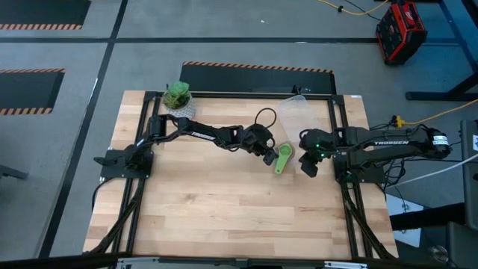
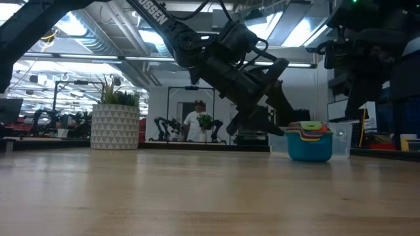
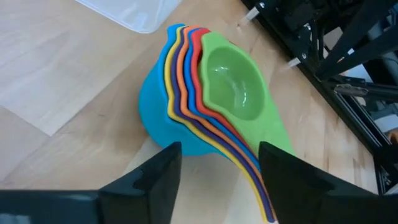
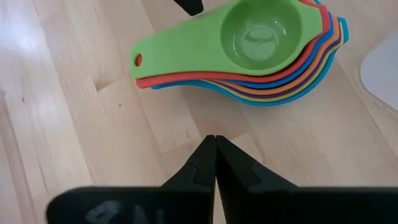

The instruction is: Nest measuring cups in basket

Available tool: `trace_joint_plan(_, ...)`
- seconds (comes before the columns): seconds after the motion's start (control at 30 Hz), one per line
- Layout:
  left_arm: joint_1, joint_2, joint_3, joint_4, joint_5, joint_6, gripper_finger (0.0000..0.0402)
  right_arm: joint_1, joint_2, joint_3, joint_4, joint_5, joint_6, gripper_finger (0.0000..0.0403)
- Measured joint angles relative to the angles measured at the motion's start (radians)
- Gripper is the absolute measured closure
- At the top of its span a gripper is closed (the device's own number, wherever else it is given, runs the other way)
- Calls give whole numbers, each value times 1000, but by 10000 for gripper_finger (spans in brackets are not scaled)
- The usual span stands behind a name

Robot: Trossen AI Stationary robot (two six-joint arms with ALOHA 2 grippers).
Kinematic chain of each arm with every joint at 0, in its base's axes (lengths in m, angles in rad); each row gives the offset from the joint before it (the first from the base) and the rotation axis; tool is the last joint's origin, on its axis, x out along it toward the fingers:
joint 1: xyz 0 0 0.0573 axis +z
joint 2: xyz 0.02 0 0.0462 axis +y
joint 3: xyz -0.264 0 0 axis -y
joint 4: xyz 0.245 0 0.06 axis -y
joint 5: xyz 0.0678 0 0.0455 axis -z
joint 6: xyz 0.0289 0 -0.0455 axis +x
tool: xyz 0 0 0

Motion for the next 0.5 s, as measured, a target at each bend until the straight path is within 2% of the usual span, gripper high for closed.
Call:
trace_joint_plan(0.23, 1, 0, 0, 0, 4, -2, 139, 0, 0, 0, 0, 2, -18, 391)
trace_joint_plan(0.5, 47, -6, 0, 28, 149, -68, 131, 0, 0, 0, -1, 1, -18, 391)
